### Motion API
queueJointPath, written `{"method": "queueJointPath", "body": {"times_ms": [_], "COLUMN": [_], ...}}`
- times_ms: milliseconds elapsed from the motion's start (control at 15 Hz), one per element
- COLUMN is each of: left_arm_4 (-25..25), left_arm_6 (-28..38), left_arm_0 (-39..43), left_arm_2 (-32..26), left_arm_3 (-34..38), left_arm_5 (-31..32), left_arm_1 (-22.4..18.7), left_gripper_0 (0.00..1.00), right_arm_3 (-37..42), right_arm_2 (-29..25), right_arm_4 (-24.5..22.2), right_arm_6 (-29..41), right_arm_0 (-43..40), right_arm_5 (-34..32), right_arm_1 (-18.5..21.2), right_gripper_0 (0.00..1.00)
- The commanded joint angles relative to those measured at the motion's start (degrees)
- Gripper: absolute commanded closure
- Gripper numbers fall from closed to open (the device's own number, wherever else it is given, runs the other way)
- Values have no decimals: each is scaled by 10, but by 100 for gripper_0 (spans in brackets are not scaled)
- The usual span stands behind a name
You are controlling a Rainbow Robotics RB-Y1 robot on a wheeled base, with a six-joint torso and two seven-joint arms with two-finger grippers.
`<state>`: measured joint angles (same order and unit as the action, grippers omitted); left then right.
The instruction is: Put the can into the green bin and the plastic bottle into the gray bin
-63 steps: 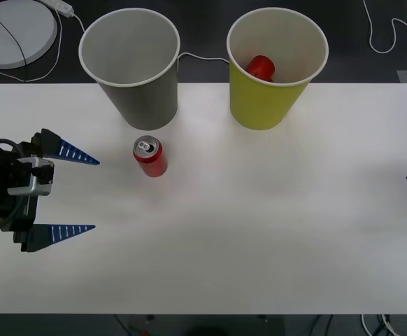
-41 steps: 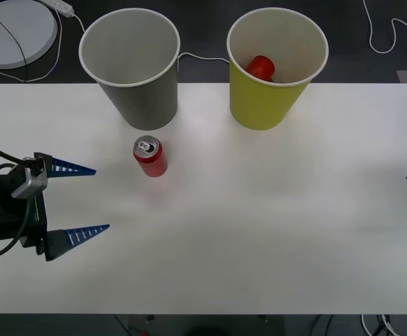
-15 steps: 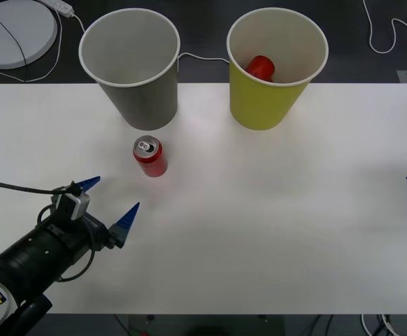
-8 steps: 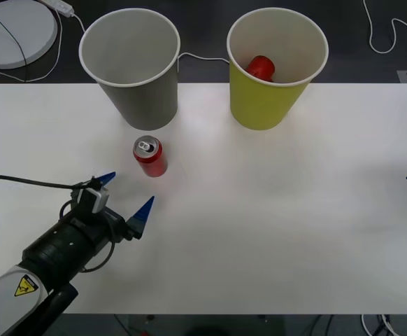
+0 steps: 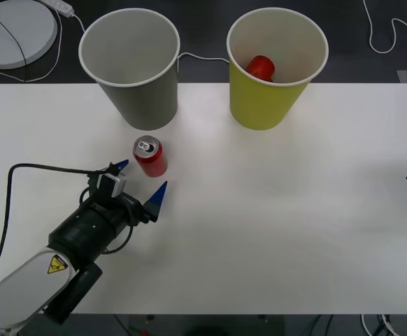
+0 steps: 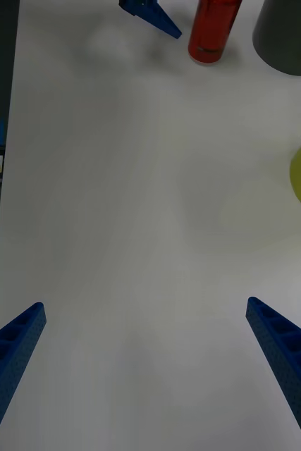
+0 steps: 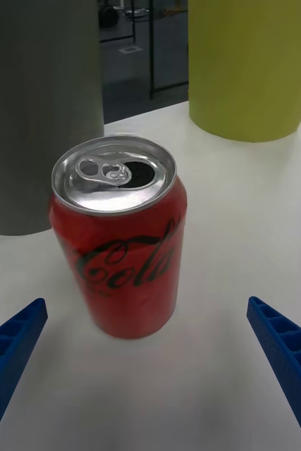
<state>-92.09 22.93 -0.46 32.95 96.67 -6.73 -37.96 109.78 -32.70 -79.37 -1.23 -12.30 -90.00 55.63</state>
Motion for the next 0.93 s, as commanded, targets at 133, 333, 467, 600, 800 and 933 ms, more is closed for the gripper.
{"method": "queueJointPath", "body": {"times_ms": [133, 333, 467, 600, 800, 933], "left_arm_4": [-1, -4, -5, -5, -6, -6], "left_arm_6": [1, -1, 1, 2, 1, 2], "left_arm_0": [-29, -52, -62, -73, -89, -95], "left_arm_2": [0, 0, 0, 0, 0, 0], "left_arm_3": [-30, -61, -72, -84, -105, -111], "left_arm_5": [1, 1, 1, 1, 1, 1], "left_arm_1": [20, 43, 54, 64, 77, 83], "left_gripper_0": [0, 0, 0, 0, 0, 0], "right_arm_3": [0, 0, 0, 0, 0, 0], "right_arm_2": [0, 0, 0, 0, 0, 0], "right_arm_4": [0, 0, 0, 0, 0, 0], "right_arm_6": [0, 0, 0, 0, 0, 0], "right_arm_0": [0, 0, 0, 0, 0, 0], "right_arm_5": [0, 0, 0, 0, 0, 0], "right_arm_1": [0, 0, 0, 0, 0, 0], "right_gripper_0": [0, 0, 0, 0, 0, 0]}}
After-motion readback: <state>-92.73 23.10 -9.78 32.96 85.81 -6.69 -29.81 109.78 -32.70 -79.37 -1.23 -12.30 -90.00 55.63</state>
